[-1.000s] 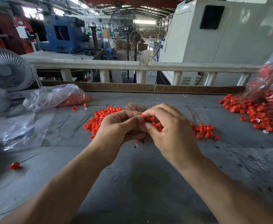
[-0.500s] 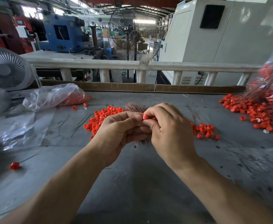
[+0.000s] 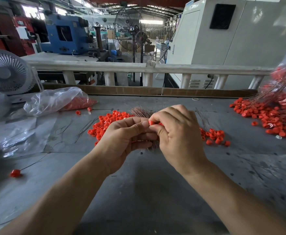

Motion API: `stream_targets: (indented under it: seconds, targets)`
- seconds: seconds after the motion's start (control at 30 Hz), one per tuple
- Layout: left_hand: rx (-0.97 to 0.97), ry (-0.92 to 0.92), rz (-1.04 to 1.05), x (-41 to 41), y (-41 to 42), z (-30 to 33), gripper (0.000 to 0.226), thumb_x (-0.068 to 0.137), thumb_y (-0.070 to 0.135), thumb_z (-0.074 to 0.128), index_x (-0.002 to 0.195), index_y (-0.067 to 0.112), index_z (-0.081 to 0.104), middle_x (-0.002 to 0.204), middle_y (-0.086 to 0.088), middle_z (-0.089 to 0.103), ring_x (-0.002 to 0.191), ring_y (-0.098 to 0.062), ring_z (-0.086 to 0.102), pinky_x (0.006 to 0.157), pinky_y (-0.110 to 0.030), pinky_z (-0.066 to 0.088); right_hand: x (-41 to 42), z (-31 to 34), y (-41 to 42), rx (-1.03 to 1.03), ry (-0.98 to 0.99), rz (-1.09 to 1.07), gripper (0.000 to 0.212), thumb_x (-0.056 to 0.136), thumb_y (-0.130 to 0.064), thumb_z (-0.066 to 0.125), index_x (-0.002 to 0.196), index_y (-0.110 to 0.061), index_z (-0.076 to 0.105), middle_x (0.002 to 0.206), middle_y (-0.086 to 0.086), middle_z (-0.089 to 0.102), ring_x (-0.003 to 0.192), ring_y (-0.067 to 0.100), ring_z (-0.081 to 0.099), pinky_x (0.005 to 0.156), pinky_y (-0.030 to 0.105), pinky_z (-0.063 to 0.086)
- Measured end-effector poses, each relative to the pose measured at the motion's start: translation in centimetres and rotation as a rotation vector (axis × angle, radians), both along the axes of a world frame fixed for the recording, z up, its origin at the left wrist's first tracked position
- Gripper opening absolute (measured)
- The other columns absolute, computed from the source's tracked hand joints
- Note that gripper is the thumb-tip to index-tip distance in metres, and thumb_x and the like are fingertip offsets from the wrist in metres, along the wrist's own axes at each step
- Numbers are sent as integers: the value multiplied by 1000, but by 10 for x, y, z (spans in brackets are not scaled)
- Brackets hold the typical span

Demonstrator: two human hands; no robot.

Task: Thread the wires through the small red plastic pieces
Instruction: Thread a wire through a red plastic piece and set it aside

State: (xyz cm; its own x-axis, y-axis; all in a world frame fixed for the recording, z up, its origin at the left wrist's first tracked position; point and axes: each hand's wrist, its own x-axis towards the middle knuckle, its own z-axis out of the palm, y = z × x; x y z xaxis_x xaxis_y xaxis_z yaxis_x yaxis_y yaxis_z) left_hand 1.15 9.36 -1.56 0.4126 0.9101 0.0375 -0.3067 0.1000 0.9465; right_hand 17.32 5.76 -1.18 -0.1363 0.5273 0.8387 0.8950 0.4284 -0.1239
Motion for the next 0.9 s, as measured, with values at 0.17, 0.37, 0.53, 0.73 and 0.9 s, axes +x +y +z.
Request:
stream_targets:
  seconds: [0.17,0.37,0.53,0.73,0.9]
  targets:
    - [42,-4,72,0,2,-1,32,81,17,69,108,-1,70,93,-19,67,87,-27,65,80,-39,58,0,0,1,6,0,-1,6,90,-21,74,95,-17,73,94,-2,60,90,21,56,79,33,47]
    - [100,-39,115,-1,5,-2,35,79,14,72,108,-4,68,85,-13,68,79,-22,65,70,-29,58,-2,1,-1,-2,7,22,15,91,-14,72,106,-15,72,92,-1,65,89,20,61,75,31,49]
    - [138,-29,126,-2,7,-4,23,78,14,72,97,1,71,88,-15,70,81,-23,68,71,-31,59,0,2,-1,-82,85,113,18,90,-15,75,108,-11,72,99,0,69,95,18,64,83,27,52]
    - [121,-12,132,-3,7,-2,34,87,25,72,105,-4,70,92,-14,70,83,-24,63,71,-31,56,-1,0,0,-139,170,190,16,91,-9,71,106,-11,70,99,-3,69,93,14,65,81,31,55]
    - [145,50,234,-6,8,-1,38,87,27,73,106,-6,70,94,-19,70,84,-31,61,73,-37,56,-1,-3,1,-231,132,237,20,91,-1,67,106,-14,70,101,-6,69,97,10,64,85,30,54]
